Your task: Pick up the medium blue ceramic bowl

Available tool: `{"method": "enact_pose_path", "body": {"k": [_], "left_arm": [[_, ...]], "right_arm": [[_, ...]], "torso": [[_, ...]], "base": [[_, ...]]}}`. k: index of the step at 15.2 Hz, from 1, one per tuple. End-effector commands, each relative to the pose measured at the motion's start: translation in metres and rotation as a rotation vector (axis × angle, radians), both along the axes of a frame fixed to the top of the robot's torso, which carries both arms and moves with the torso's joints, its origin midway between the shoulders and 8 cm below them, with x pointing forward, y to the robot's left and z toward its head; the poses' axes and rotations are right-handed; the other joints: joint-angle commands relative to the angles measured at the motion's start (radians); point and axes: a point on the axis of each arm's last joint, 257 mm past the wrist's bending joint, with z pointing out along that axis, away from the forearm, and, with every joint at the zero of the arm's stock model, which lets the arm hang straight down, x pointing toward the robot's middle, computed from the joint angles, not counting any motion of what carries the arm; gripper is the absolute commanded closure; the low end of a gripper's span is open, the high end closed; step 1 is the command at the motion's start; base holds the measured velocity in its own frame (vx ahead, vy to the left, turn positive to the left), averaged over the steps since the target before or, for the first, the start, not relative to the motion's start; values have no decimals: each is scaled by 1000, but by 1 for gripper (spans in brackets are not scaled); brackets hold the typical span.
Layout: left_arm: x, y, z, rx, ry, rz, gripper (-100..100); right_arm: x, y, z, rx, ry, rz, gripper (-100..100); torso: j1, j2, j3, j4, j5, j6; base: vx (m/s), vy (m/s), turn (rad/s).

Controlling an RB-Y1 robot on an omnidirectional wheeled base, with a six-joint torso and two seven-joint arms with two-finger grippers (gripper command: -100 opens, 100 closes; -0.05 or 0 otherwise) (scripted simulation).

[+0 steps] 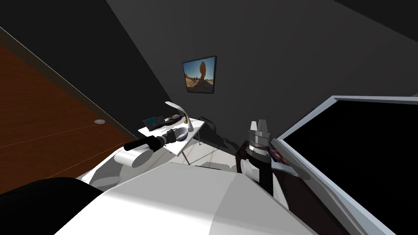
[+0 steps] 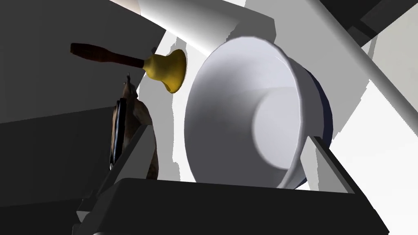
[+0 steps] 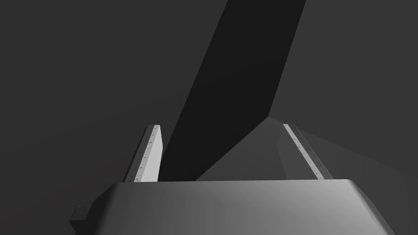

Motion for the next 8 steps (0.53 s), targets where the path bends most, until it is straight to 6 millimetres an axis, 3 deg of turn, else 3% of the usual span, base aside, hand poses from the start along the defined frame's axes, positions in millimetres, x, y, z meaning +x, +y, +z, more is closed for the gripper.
{"method": "enact_pose_path", "body": {"k": [1,8], "left_arm": [[-6,3,-8,-5,47,7,-100],[-24,9,-24,-35,165,30,-100]], "right_arm": [[0,0,0,0,0,0,0],[0,0,0,0,0,0,0]], "torso": [[0,0,0,0,0,0],[1,1,0,0,0,0]], "base": [[60,-29,26],[58,-21,22]]}}
